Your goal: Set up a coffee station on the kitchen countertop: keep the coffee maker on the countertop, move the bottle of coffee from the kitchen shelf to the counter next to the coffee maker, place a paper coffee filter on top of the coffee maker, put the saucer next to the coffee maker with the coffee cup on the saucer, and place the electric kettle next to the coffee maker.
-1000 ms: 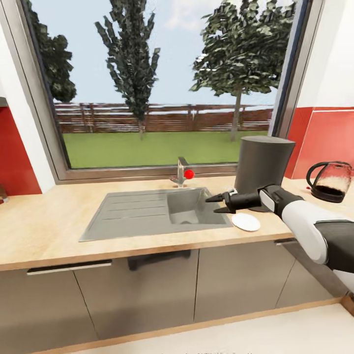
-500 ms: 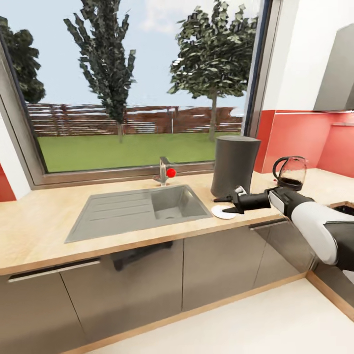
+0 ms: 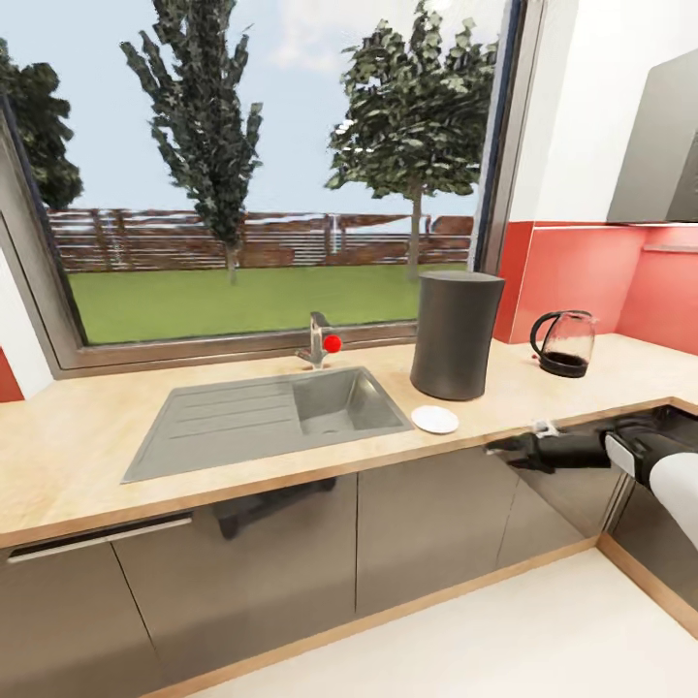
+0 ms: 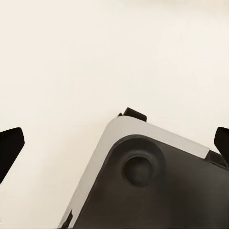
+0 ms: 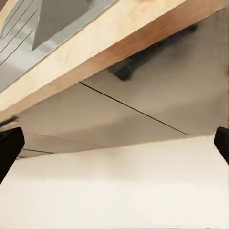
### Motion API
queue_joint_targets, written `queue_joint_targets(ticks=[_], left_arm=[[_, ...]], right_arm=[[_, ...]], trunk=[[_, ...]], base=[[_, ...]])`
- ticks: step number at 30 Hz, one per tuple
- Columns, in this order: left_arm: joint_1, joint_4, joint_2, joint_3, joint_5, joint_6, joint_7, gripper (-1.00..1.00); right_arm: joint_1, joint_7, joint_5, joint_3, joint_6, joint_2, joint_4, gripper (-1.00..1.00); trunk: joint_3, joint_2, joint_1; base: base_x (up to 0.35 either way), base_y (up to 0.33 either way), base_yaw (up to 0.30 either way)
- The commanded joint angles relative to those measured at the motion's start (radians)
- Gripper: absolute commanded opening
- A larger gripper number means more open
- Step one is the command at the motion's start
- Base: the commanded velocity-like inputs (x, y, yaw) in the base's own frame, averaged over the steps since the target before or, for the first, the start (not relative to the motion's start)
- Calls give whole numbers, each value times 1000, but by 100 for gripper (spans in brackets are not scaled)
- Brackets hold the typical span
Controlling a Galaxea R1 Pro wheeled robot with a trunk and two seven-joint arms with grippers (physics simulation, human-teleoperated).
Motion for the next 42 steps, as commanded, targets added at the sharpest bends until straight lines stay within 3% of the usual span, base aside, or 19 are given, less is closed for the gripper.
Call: queue_joint_targets(ticks=[1, 3, 7, 9, 13, 15, 18, 20, 21, 23, 26, 27, 29, 31, 32, 35, 36, 38, 42], left_arm=[[-1, 1, 3, 8, -2, -3, -2, 100], [-1, 0, 19, 11, 0, -3, -2, 100], [-1, -1, 34, 12, 4, -4, -2, 100], [-1, -1, 36, 12, 4, -4, -2, 100], [-1, -2, 37, 9, 0, -4, -2, 100], [-1, -4, 40, 11, 2, -3, -1, 100], [-1, -6, 43, 12, -1, -1, 6, 100], [-1, -7, 43, 12, -1, -2, 7, 100], [-1, -6, 43, 11, 0, -1, 8, 100], [-1, -6, 44, 13, 4, 1, 10, 100], [-1, -5, 44, 16, 8, 4, 12, 100], [-1, -5, 44, 16, 10, 5, 13, 100], [-1, -5, 44, 17, 12, 5, 14, 100], [-1, -5, 44, 17, 14, 1, 14, 100], [-1, -5, 44, 17, 15, 0, 13, 100], [-1, -4, 41, 18, 15, -2, 13, 100], [-1, -5, 37, 19, 15, -3, 13, 100], [-1, -5, 36, 20, 16, -3, 12, 100], [22, -15, 49, 22, 26, 1, 10, 100]], right_arm=[[12, -10, -14, 0, 0, -4, 2, 100], [68, -81, -49, -2, -22, -11, 2, 100], [200, -274, -242, -4, -88, -17, 3, 100], [246, -333, -300, -4, -118, -19, 3, 100], [339, -414, -355, -4, -190, -23, 3, 100], [380, -453, -363, -4, -223, -18, 3, 100], [450, -655, -366, -4, -256, 35, 3, 100], [468, -738, -366, -3, -258, 58, 3, 100], [484, -813, -365, -3, -260, 78, 3, 100], [508, -901, -364, -3, -258, 107, 3, 100], [543, -985, -348, -1, -245, 155, 2, 100], [563, -1026, -324, 0, -242, 180, 1, 100], [585, -1060, -286, 1, -242, 204, 1, 100], [644, -1096, -187, 2, -264, 251, 1, 100], [718, -1101, -101, 2, -330, 287, 1, 100], [824, -1059, -40, 2, -438, 314, 1, 100], [896, -1033, -21, 2, -505, 316, 1, 100], [907, -1029, -18, 2, -524, 314, 1, 100], [904, -1016, 0, 24, -532, 337, -3, 100]], trunk=[[-1, -1, 0], [0, -1, 0], [0, -1, 0], [0, -1, 0], [0, -1, 0], [0, -1, 0], [0, -1, 0], [0, -1, 0], [0, -1, 0], [0, -1, 0], [0, -1, 0], [0, -1, 0], [0, -1, 0], [0, -1, 0], [0, -1, 0], [0, -1, 0], [0, -1, 0], [0, -1, 0], [0, -1, 0]], base=[[0, 0, 0], [0, 0, 0], [0, 0, 0], [0, 0, 0], [0, 0, 0], [0, 0, 0], [0, 0, 0], [0, 0, 0], [0, 0, 0], [0, 0, 0], [0, 0, 0], [0, 0, 0], [0, 0, 0], [0, 0, 0], [0, 0, 0], [0, 0, 0], [0, 0, 0], [0, 0, 0], [0, 0, 0]])
